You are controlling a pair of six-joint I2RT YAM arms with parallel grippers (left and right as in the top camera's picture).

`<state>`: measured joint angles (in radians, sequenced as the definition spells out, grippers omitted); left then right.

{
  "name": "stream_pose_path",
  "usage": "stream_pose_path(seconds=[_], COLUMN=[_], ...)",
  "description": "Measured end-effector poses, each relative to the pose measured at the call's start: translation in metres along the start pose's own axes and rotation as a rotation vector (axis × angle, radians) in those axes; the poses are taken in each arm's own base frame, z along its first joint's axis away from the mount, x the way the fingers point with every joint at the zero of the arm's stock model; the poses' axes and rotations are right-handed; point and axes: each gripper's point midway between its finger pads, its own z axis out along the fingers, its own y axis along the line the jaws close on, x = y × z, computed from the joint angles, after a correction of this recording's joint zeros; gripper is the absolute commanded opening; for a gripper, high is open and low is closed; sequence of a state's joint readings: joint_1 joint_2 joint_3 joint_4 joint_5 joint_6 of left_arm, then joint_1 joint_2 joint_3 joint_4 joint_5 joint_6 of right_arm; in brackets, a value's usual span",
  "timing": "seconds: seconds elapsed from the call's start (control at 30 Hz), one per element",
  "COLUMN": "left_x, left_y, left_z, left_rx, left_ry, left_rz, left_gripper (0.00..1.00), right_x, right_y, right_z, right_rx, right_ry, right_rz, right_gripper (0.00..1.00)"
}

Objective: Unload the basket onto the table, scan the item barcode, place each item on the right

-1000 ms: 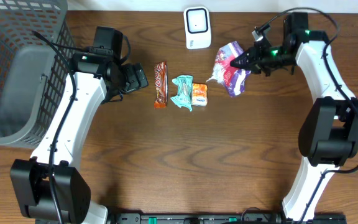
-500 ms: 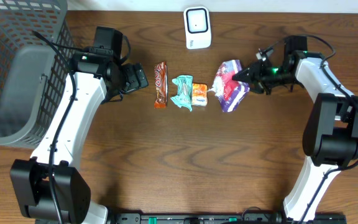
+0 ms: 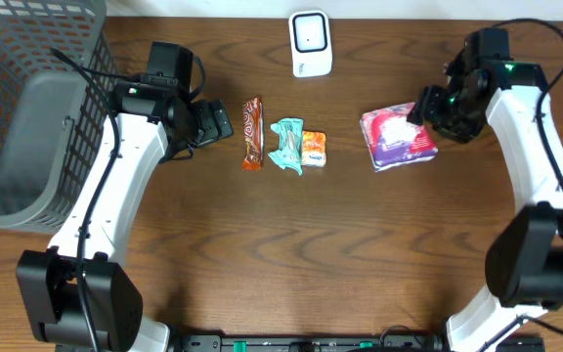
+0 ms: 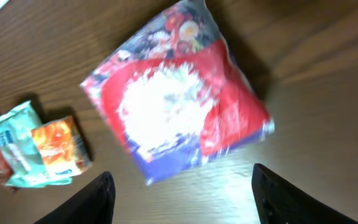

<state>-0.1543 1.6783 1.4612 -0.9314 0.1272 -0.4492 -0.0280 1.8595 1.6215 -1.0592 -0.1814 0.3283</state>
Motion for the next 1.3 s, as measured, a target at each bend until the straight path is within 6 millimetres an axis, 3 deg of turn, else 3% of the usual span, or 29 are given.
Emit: stream_pose_path(seconds=[0.1,0.17,0.27,0.47,0.53,0.67,0.83,1.3], left_x=[0.000,0.000,0.000,0.000,0.000,0.000,0.000,0.000], left_y=[0.000,0.000,0.000,0.000,0.000,0.000,0.000,0.000], left_z=[0.000,0.000,0.000,0.000,0.000,0.000,0.000,0.000], left_rx=[0.000,0.000,0.000,0.000,0.000,0.000,0.000,0.000], left_ry=[0.000,0.000,0.000,0.000,0.000,0.000,0.000,0.000], left_rz=[0.000,0.000,0.000,0.000,0.000,0.000,0.000,0.000], left_gripper=[0.98,0.98,0.98,0.98,0.98,0.98,0.98,0.98], right_x=[0.001,0.002,0.002,-0.002,-0.006,-0.019,-0.028,0.003], right_y=[0.000,-0.001,-0.002,-0.007,-0.010,-0.015,-0.025,-0.042], right_z=[-0.005,-0.004,-0.004,-0.004,-0.005,-0.006,0.005,0.063], right_rx=[0.035,0.052,0.064,0.095,0.111,0.127,0.140,0.127], right_ry=[-0.016,-0.015,-0.018,-0.035,-0.054,-0.107,-0.150,-0.098], right_rz=[-0.019,-0.025,-0.033,-0.053,-0.056,-0.063,-0.054,-0.051], right_gripper=[0.75,0.86,0.92,0.95,0.88,0.60,0.35,0.30])
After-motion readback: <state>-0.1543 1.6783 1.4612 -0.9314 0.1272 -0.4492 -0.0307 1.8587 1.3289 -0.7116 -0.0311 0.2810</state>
